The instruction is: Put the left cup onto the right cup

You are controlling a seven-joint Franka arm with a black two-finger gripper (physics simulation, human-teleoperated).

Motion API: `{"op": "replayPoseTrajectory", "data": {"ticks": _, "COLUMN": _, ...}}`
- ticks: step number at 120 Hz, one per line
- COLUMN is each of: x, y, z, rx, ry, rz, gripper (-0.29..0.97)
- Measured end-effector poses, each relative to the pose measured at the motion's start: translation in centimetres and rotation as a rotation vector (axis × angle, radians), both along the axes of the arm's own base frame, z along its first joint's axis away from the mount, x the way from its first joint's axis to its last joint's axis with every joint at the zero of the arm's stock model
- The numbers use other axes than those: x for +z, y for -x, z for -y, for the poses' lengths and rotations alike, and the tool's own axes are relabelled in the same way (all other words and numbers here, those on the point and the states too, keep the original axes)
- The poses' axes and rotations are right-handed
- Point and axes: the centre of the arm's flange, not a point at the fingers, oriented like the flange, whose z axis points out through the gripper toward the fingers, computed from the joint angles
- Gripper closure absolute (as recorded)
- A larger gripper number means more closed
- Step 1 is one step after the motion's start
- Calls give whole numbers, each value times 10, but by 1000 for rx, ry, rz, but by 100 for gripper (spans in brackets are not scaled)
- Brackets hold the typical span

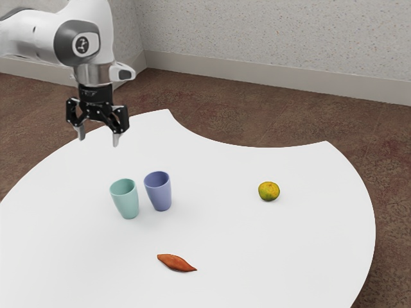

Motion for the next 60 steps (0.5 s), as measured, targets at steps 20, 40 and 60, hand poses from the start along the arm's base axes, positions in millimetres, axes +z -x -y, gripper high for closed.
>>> {"op": "replayPoseTrajectory", "data": {"ticks": 20, "x": -41, "y": -1, "z": 6, "rx": -26, "ry": -11, "rz": 9, "gripper": 0}}
{"op": "replayPoseTrajectory", "data": {"ticks": 40, "x": -69, "y": -11, "z": 17, "rx": -61, "ry": -15, "rz": 66, "gripper": 0}}
{"op": "replayPoseTrajectory", "data": {"ticks": 60, "x": -83, "y": -36, "z": 15, "rx": -74, "ry": -15, "rz": 111, "gripper": 0}}
